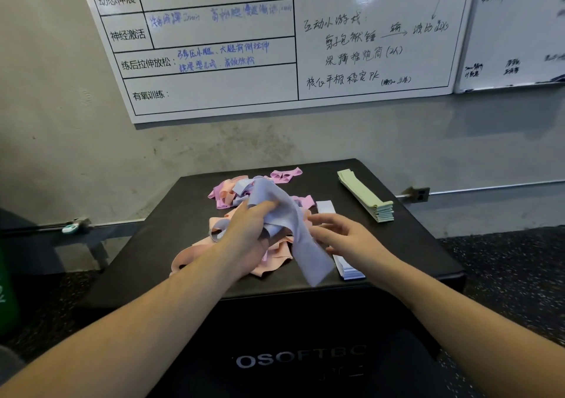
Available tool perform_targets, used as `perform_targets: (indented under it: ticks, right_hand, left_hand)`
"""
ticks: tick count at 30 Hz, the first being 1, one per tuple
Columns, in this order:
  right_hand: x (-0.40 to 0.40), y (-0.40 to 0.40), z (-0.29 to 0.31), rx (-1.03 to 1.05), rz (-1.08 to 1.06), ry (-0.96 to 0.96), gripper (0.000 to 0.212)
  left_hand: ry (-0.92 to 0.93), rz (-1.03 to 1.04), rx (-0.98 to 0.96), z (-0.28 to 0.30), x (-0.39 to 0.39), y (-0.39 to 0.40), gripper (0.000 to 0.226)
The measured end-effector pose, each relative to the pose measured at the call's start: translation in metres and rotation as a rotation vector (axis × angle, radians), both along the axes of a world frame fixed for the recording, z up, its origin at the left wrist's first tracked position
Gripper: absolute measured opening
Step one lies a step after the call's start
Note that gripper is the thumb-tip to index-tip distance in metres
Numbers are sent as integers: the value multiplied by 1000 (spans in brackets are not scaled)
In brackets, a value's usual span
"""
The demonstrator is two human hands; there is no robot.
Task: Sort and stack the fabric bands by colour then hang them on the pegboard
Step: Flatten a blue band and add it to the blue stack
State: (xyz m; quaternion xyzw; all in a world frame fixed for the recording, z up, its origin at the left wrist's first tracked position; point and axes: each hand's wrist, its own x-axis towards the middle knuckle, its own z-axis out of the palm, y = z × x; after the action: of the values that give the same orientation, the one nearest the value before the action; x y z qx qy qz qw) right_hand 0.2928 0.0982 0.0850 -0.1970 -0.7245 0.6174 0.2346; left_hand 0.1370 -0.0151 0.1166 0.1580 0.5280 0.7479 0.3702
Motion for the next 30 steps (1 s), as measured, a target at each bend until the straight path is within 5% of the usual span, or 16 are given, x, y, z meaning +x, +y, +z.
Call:
perform_targets:
  ticks: [9, 12, 15, 25, 30]
  right_hand:
    - [-1, -22, 2, 95, 45, 7, 60]
    - [-6, -30, 2, 137, 6, -11, 48]
    - [-9, -28, -1, 264, 48, -102, 15]
    - [3, -12, -1, 245, -2, 141, 12]
    - [0, -3, 1, 156, -46, 157, 50]
  left_hand:
    - [28, 94, -42, 1, 3, -3, 30]
    - [57, 107, -52, 1, 3, -5, 29]
    - [83, 92, -32, 2, 3, -7, 30]
    - [115, -24, -174, -12, -12, -17, 39]
    - [256, 0, -231, -24, -11, -13, 26]
